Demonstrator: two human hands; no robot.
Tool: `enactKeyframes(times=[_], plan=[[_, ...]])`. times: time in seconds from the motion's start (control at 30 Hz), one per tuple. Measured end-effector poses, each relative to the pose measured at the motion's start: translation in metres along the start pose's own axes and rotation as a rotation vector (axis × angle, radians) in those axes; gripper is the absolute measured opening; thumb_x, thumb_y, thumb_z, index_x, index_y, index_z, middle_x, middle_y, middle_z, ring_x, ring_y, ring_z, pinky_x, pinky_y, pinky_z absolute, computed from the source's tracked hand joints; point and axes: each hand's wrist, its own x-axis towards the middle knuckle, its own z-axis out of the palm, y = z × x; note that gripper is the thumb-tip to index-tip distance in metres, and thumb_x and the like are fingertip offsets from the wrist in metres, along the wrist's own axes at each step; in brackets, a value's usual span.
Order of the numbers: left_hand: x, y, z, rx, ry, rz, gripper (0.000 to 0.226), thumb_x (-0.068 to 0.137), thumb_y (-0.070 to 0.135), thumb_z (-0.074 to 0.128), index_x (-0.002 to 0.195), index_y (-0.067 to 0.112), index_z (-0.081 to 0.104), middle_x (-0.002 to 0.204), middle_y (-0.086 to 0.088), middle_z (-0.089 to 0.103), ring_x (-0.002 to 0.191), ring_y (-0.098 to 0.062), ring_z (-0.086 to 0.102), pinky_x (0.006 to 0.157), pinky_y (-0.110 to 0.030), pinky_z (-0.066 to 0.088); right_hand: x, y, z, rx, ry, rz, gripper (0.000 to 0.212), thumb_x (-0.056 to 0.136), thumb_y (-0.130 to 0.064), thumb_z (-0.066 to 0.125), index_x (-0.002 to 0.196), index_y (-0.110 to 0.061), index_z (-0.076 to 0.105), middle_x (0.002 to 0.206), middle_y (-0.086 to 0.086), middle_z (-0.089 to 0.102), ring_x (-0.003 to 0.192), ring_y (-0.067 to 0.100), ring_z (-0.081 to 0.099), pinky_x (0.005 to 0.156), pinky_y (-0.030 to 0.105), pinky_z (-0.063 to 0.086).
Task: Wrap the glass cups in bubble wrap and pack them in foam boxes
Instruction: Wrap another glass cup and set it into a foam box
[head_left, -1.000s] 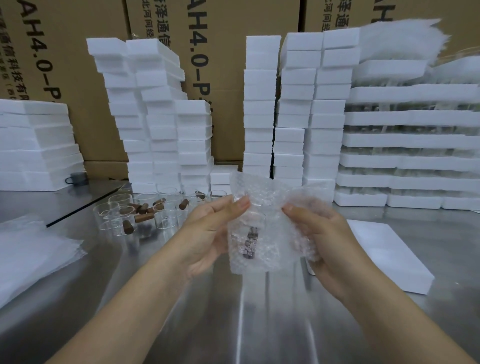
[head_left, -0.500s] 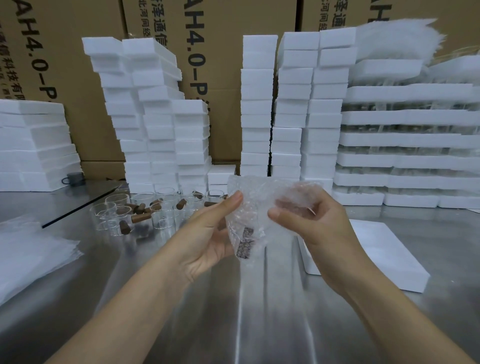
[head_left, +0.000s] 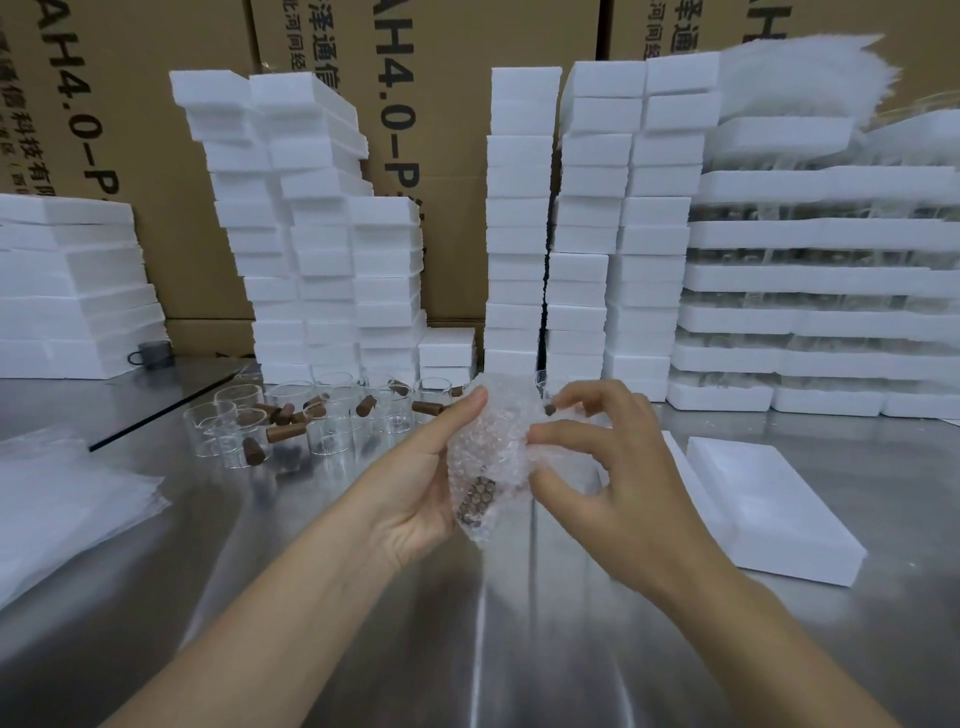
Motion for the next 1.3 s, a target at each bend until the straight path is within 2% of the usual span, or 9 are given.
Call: enactKeyframes(times=[0.17,0.27,0.33,0.5,0.67,0.97,1.03,1.2,1.3], plan=[[0.002,0.002,-0.004,0.105,0.020,0.080,0.039,0.097,0.032,0.077,0.126,0.006,0.078,0.135,-0.022,0.072,0.126,-0.036,0.071,0.102,-0.049,0.060,0.007,-0.009,-0.005,0.513,-0.226,0.451,0.054,0.073,-0.089,0.060,0.100,-0.047,0.079,0.134,-0.030,0.058,0.119,-0.017,0.053,0.102,0.035,0.053],[0.001,0.001,-0.005,0.146,0.029,0.116,0.037,0.094,0.028,0.082,0.123,0.006,0.079,0.132,-0.023,0.073,0.121,-0.037,0.073,0.093,-0.046,0.064,0.007,-0.002,-0.002,0.689,-0.228,0.529,0.051,0.079,-0.067,0.077,0.088,-0.017,0.076,0.095,-0.011,0.072,0.095,0.004,0.067,0.086,0.035,0.064],[0.001,0.000,-0.004,0.151,0.023,0.132,0.038,0.093,0.028,0.082,0.123,0.005,0.079,0.132,-0.024,0.073,0.121,-0.039,0.073,0.096,-0.049,0.063,0.007,0.000,0.001,0.725,-0.170,0.494,0.036,0.080,-0.048,0.086,0.072,-0.020,0.065,0.076,-0.009,0.062,0.080,0.009,0.064,0.078,0.028,0.061],[0.001,0.000,-0.004,0.129,-0.035,0.101,0.040,0.100,0.031,0.075,0.130,0.005,0.076,0.138,-0.022,0.070,0.128,-0.038,0.069,0.105,-0.051,0.058,0.008,0.003,-0.001,0.707,-0.055,0.447,0.023,0.081,-0.018,0.090,0.079,-0.023,0.068,0.088,0.004,0.078,0.069,0.016,0.071,0.051,0.016,0.049],[0.000,-0.007,0.000,0.177,-0.070,0.047,0.038,0.102,0.039,0.071,0.128,0.013,0.078,0.136,-0.018,0.073,0.123,-0.033,0.073,0.092,-0.048,0.064,0.004,0.005,0.006,0.418,0.159,0.402,0.046,0.078,-0.022,0.091,0.098,-0.033,0.050,0.096,0.004,0.072,0.087,0.033,0.069,0.078,0.055,0.059],[0.002,-0.006,0.002,0.226,0.027,0.063,0.049,0.097,0.055,0.067,0.125,0.016,0.080,0.133,-0.018,0.074,0.124,-0.034,0.073,0.109,-0.056,0.056,0.000,-0.005,0.007,0.269,0.020,0.228,0.008,0.096,-0.035,0.071,0.096,-0.043,0.074,0.101,-0.030,0.069,0.094,0.001,0.063,0.074,0.014,0.043],[0.002,-0.006,0.001,0.241,0.036,0.063,0.049,0.095,0.055,0.069,0.122,0.016,0.081,0.129,-0.018,0.076,0.118,-0.033,0.075,0.107,-0.054,0.057,-0.001,-0.009,0.007,0.235,-0.116,0.182,0.021,0.101,-0.029,0.062,0.087,-0.043,0.069,0.103,-0.025,0.067,0.090,0.003,0.060,0.074,0.014,0.041],[0.001,-0.009,0.001,0.249,0.038,0.059,0.056,0.093,0.052,0.074,0.130,0.010,0.076,0.128,-0.019,0.076,0.110,-0.031,0.077,0.085,-0.039,0.065,-0.002,-0.009,0.006,0.252,-0.294,0.186,0.023,0.099,-0.015,0.055,0.076,-0.012,0.050,0.085,0.008,0.052,0.080,0.026,0.053,0.082,0.049,0.049],[0.003,-0.009,0.000,0.192,0.061,0.062,0.053,0.095,0.055,0.071,0.126,0.012,0.079,0.130,-0.018,0.076,0.120,-0.034,0.074,0.098,-0.045,0.063,-0.001,-0.006,0.007,0.275,-0.177,0.212,0.009,0.097,-0.025,0.062,0.091,-0.025,0.068,0.084,-0.009,0.063,0.078,0.016,0.061,0.074,0.024,0.047]])
